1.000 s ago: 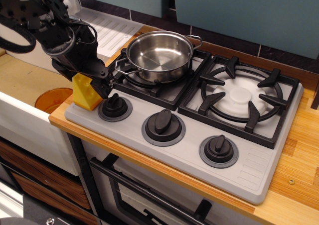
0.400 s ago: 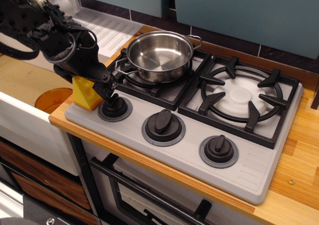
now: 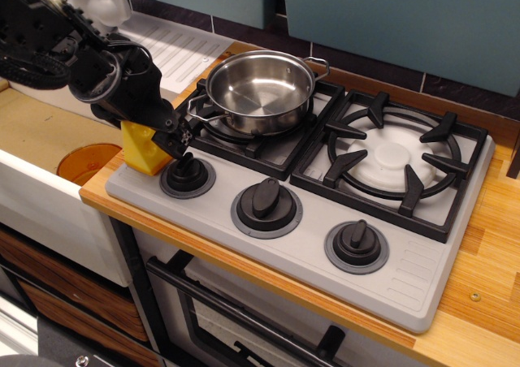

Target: Put pot or pan on stove and put cheese in pot or pan

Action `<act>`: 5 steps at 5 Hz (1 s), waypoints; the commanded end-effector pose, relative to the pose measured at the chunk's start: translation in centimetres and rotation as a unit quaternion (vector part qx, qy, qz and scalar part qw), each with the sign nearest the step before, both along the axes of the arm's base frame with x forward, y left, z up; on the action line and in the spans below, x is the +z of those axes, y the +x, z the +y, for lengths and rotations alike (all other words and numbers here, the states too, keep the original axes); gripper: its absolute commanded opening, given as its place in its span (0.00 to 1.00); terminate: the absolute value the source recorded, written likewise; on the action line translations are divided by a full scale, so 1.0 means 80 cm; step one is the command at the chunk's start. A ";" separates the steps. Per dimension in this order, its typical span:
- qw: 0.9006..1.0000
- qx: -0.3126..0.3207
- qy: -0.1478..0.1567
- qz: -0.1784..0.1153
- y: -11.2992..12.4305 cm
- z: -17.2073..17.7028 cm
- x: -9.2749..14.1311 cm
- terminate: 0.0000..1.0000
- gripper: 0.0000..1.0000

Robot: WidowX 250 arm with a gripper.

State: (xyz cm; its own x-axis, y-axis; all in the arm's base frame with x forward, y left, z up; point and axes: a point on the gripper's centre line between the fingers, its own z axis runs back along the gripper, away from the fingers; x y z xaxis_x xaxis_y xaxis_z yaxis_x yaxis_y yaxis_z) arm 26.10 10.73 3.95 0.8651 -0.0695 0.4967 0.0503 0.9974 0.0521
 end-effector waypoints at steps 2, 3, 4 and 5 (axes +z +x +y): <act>1.000 0.007 -0.010 0.011 -0.001 -0.012 0.011 0.00 0.00; 1.000 0.017 -0.012 0.020 -0.005 -0.019 0.022 0.00 0.00; 0.999 0.019 -0.014 0.025 -0.006 -0.021 0.032 0.00 0.00; 0.999 0.020 -0.014 0.030 -0.004 -0.022 0.041 0.00 0.00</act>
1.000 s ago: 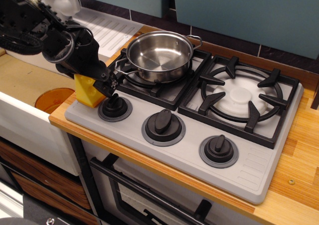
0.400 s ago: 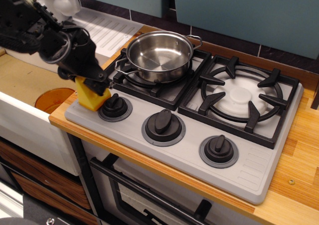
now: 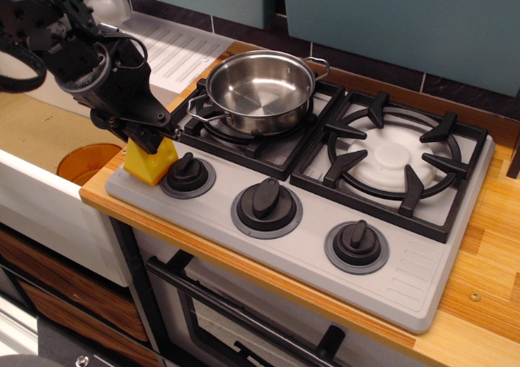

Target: Put pot or pan on stove and put cheese in pot or pan

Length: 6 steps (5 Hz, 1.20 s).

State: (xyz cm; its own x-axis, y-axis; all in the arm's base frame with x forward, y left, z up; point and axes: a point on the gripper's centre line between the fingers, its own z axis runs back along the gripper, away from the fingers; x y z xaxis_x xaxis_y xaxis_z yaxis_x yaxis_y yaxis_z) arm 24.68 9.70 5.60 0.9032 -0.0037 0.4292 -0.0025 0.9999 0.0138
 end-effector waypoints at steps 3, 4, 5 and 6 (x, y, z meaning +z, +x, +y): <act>1.000 -0.015 -0.021 0.009 0.017 -0.009 0.053 0.00 0.00; 0.999 -0.013 -0.019 0.023 0.020 -0.008 0.078 0.00 0.00; 0.999 -0.008 -0.020 0.032 0.023 -0.011 0.097 0.00 0.00; 0.999 -0.003 -0.025 0.039 0.030 -0.018 0.115 0.00 0.00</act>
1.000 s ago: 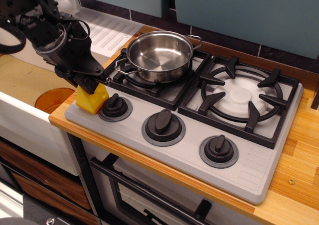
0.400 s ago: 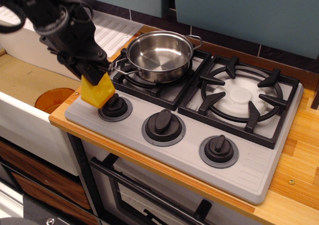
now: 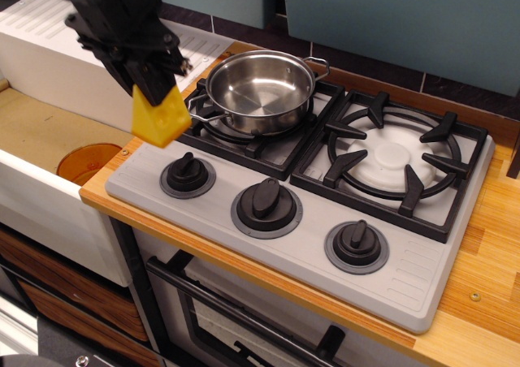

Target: Put pot or pan on stove and put cheese in pot or pan

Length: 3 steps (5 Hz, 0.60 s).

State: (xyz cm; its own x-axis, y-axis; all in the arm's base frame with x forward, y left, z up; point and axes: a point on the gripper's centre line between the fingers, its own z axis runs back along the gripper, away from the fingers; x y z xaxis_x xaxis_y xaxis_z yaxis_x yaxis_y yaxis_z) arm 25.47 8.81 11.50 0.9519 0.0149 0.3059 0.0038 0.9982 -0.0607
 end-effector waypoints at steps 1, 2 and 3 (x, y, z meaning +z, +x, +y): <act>0.999 0.015 0.016 -0.036 0.032 -0.012 0.056 0.00 0.00; 0.998 0.028 0.012 -0.047 0.053 -0.021 0.063 0.00 0.00; 0.997 0.037 0.009 -0.061 0.076 -0.032 0.058 0.00 0.00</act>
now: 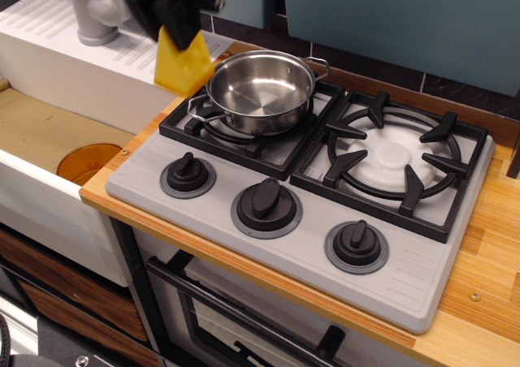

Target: Put pot or pan on stove and put cheese in pot or pan

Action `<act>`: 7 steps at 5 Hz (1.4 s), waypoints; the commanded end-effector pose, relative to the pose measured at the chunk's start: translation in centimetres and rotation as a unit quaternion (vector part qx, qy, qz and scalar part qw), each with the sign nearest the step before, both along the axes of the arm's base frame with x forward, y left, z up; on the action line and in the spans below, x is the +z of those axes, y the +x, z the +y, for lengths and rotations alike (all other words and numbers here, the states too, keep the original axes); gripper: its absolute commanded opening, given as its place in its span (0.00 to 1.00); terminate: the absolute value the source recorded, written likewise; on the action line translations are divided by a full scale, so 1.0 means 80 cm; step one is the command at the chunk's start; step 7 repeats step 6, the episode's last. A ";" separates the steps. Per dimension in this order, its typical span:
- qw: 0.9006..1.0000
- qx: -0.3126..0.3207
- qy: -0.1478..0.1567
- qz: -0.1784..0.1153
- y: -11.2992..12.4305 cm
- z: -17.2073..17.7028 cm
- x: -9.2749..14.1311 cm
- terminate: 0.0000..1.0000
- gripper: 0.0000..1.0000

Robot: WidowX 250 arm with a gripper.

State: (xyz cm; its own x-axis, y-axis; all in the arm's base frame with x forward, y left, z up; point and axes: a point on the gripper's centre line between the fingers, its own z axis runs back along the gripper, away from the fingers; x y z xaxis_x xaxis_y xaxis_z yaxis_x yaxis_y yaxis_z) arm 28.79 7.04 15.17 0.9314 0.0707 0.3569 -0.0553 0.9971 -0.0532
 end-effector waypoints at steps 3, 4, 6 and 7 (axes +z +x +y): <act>0.998 0.003 -0.019 -0.065 0.073 -0.026 -0.015 0.00 0.00; 0.998 -0.001 -0.011 -0.062 0.066 -0.028 -0.010 0.00 1.00; 0.999 0.004 -0.007 -0.046 0.052 -0.033 0.007 1.00 1.00; 0.999 0.004 -0.007 -0.046 0.052 -0.033 0.007 1.00 1.00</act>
